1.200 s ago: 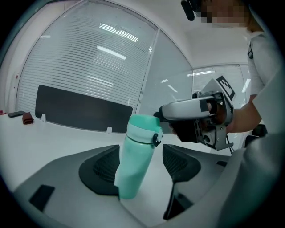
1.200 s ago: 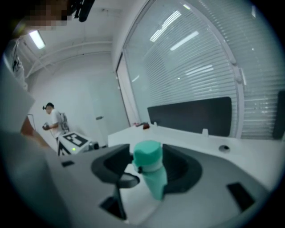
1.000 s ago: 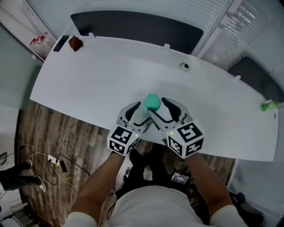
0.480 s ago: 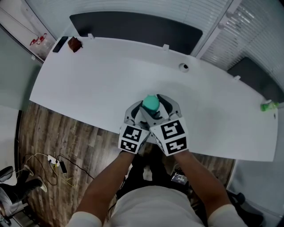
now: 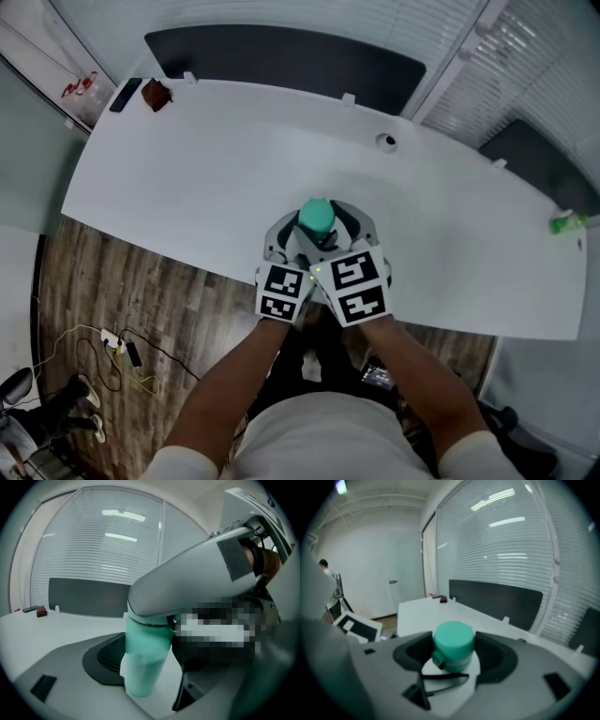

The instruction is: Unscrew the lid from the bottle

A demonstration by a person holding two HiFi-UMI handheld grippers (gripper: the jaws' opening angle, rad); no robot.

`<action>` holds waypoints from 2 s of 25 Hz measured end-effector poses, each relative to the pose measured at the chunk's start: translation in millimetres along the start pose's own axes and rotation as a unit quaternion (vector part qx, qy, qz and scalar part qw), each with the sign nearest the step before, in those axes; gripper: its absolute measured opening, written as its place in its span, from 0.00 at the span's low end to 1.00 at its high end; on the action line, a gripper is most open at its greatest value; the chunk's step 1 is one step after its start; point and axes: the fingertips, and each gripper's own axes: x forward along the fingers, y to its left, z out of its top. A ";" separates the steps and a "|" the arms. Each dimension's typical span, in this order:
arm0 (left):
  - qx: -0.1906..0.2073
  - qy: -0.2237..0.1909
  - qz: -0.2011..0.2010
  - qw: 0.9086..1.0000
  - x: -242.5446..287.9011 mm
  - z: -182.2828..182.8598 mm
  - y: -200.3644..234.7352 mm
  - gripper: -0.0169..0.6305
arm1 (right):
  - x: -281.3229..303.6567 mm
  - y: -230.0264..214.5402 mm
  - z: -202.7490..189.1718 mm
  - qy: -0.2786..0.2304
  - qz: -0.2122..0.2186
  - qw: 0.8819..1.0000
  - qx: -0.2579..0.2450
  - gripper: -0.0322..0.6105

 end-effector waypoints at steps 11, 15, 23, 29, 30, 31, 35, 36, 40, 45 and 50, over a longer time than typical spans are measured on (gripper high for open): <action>0.018 0.001 -0.047 0.999 0.7 -1.8 -3.4 0.50 | -1.6 -1.1 -0.9 -0.005 0.012 1.000 -0.018 0.49; 0.054 0.018 -0.150 0.987 -5.2 -6.7 -10.9 0.50 | -6.1 5.1 -3.3 -0.005 0.059 0.997 -0.049 0.49; 0.101 0.055 -0.276 0.954 -12.9 -9.7 -21.2 0.50 | -12.1 11.7 -7.0 -0.003 0.107 0.991 -0.075 0.49; 0.090 0.031 -0.176 0.980 -18.1 -7.6 -14.0 0.50 | -11.2 11.3 -7.7 -0.003 0.083 0.995 -0.058 0.49; 0.083 0.024 -0.146 0.986 -19.4 -8.1 -11.6 0.50 | -11.0 11.2 -7.2 -0.003 0.077 0.995 -0.055 0.49; 0.076 0.019 -0.117 0.990 -20.4 -9.7 -9.9 0.50 | -10.7 11.4 -6.8 -0.003 0.072 0.996 -0.051 0.49; 0.045 0.016 -0.028 0.998 -17.9 -18.7 -8.6 0.50 | -9.5 13.5 -7.6 0.001 0.049 0.998 -0.035 0.49; 0.037 0.016 -0.012 0.999 -15.8 -18.7 -7.3 0.50 | -9.2 13.4 -7.4 0.002 0.043 0.999 -0.031 0.49; 0.030 0.020 -0.008 0.999 -10.3 -17.5 -5.5 0.50 | -9.5 12.8 -6.4 0.000 0.034 0.999 -0.029 0.49; 0.062 0.030 -0.092 0.993 -11.8 -19.8 -9.2 0.50 | -10.8 15.9 -7.4 -0.001 0.078 0.995 -0.060 0.49; 0.094 0.043 -0.193 0.976 -16.0 -22.4 -16.1 0.50 | -14.7 20.3 -9.4 0.000 0.130 0.987 -0.093 0.49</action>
